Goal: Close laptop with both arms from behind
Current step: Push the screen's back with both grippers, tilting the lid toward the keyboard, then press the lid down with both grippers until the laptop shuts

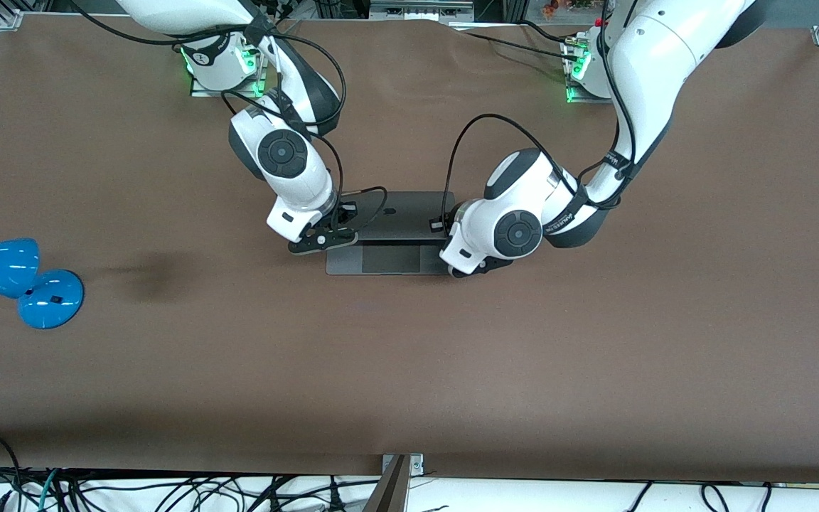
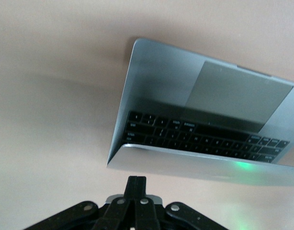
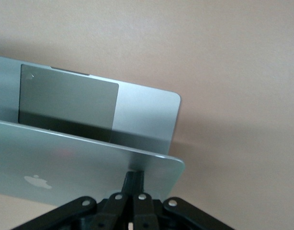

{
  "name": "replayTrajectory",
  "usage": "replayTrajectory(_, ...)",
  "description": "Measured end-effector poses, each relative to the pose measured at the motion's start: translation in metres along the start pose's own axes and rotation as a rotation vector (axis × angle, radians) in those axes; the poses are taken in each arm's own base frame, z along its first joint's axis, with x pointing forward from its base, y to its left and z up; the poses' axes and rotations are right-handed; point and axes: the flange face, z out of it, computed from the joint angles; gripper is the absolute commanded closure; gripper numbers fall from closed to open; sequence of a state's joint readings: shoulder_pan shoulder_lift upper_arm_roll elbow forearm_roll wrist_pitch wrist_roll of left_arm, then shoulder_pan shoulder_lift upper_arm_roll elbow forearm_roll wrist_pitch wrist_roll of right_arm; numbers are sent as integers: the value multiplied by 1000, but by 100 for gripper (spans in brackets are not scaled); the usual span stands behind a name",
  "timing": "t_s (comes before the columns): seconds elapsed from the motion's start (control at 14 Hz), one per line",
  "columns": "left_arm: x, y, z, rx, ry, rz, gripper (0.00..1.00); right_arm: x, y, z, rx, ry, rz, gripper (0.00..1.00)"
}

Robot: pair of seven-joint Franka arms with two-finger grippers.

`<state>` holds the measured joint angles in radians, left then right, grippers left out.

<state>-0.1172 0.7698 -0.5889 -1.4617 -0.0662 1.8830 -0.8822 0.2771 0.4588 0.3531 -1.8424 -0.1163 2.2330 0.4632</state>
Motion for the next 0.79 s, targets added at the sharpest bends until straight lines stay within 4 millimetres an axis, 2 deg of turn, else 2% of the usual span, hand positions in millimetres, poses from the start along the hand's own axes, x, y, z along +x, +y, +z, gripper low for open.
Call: replayTrajectory(0.79,49,-5,45,-11,44,-32,100,32,15,57,-7,35,-8,100)
